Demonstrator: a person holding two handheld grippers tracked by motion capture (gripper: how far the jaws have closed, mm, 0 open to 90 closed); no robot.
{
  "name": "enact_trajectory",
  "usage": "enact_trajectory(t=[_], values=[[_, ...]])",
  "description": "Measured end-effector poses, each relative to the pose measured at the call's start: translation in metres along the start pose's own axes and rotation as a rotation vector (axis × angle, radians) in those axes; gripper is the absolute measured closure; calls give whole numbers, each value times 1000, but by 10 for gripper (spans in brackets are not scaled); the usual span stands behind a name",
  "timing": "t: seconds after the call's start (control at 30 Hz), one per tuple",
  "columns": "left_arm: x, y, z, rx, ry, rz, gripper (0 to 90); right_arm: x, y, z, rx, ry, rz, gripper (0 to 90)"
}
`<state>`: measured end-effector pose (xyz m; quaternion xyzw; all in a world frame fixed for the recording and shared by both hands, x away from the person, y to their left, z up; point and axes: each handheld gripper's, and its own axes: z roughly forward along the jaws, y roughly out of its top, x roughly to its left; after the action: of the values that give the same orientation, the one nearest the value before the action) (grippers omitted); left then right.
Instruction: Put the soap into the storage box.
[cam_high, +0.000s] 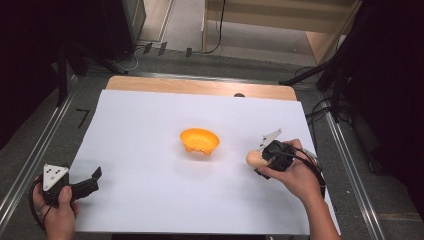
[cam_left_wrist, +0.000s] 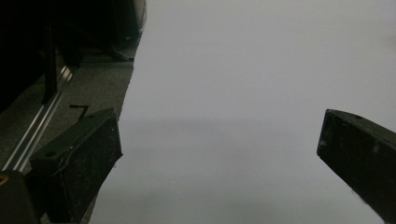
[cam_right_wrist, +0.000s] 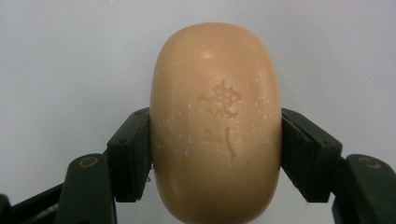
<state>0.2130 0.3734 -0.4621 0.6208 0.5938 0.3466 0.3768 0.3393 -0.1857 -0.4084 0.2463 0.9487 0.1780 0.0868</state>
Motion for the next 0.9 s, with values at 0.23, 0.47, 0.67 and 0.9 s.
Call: enact_trajectory(t=[0.23, 0.47, 0.67, 0.9], values=[[0, 0, 0, 2, -1, 0, 1, -2, 15, -1, -9, 4, -42, 334], [0, 0, 0, -1, -3, 0, 1, -5, 33, -1, -30, 12, -89, 334], [0, 0, 0, 0, -5, 0, 1, -7, 44, 2, -44, 18, -118, 334], [0, 0, 0, -1, -6, -1, 1, -7, 57, 4, -50, 20, -155, 334]])
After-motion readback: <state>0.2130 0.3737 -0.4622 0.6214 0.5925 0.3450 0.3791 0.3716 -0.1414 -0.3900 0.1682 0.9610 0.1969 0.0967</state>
